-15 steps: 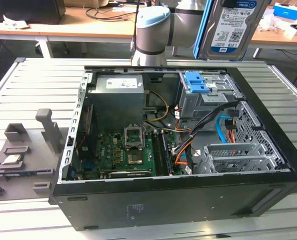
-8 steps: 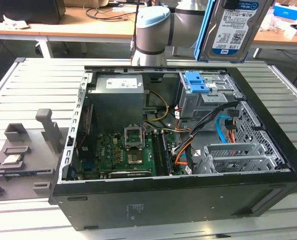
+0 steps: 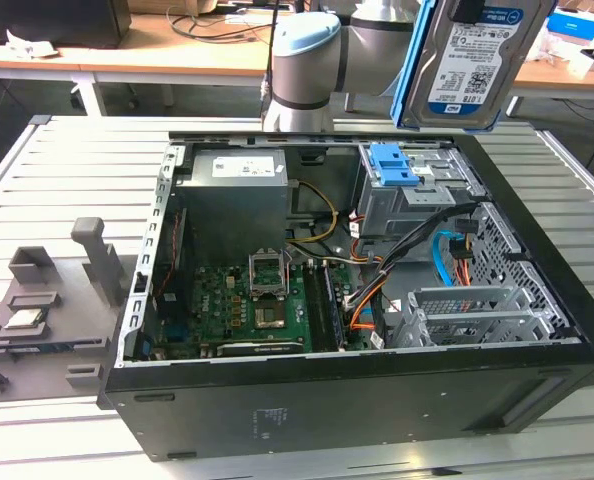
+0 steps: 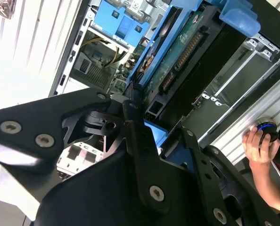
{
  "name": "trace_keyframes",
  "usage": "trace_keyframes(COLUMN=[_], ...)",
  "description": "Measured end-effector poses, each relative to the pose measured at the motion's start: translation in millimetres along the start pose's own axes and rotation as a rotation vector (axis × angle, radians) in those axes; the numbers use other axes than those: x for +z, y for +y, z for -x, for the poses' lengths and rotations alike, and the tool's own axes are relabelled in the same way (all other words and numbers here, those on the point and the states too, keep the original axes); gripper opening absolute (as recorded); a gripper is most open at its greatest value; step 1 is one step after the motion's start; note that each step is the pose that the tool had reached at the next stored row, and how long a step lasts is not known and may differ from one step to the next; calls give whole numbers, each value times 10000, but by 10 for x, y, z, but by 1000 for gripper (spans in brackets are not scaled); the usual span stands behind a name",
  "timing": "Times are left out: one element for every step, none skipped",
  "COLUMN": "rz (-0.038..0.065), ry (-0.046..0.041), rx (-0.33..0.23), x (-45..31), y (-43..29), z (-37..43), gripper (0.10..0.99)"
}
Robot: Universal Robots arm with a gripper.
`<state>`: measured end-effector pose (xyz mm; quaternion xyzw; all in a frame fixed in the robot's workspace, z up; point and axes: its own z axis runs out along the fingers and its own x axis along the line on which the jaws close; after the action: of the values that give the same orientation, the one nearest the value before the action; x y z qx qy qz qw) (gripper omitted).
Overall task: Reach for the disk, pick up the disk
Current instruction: 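Pick up the disk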
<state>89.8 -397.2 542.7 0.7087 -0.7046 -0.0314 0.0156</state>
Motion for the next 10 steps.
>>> trace_keyframes(rz=[0,0,0,0,0,0,0,0,0,0], ry=[0,0,0,0,0,0,0,0,0,1], rx=[0,0,0,0,0,0,0,0,0,0], x=[0,0,-1,-1,-1,-1,-1,-1,-1,-2], y=[0,0,0,0,0,0,0,0,0,1], z=[-10,-23,-34,-38,-43,-50,-56,-62,-68,-75], gripper=[365,365,365,365,365,365,365,365,365,365])
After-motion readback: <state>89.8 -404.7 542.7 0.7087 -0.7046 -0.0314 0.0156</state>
